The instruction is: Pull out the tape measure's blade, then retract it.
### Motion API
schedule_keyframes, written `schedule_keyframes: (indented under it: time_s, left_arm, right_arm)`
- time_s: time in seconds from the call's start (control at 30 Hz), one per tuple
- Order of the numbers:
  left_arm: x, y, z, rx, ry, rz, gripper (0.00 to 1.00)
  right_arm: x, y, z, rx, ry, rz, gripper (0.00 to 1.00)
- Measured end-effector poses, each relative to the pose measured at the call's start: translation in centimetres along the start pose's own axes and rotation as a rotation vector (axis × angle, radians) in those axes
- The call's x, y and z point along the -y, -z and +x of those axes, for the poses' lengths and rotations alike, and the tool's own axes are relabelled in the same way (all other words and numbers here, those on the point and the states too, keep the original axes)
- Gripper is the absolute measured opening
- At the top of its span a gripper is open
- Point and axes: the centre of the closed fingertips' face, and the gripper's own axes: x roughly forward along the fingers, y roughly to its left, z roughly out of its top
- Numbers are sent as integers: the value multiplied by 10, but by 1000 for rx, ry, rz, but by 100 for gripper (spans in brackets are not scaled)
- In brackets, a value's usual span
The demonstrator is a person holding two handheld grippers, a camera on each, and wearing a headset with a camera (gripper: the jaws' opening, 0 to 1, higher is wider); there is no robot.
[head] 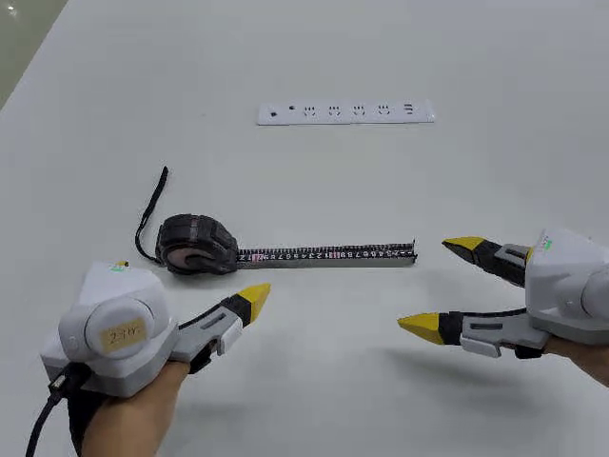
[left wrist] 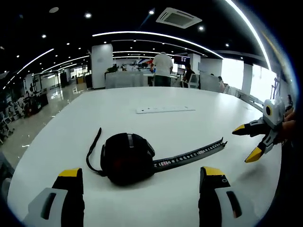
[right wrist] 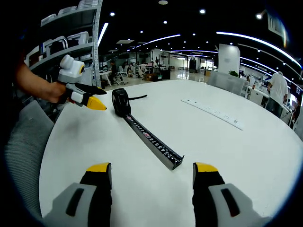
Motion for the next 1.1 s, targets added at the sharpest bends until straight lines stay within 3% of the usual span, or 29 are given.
schedule_keyframes:
  time_s: [0.47, 1.1]
  left_arm:
    - [-13, -2, 20, -24, -65, -16, 97]
    - [-25, -8, 38, -46, -120, -55, 85]
  right_arm:
    - [20, -3, 16, -24, -84, -115, 53]
    - [28, 5, 37, -83, -198, -211, 27]
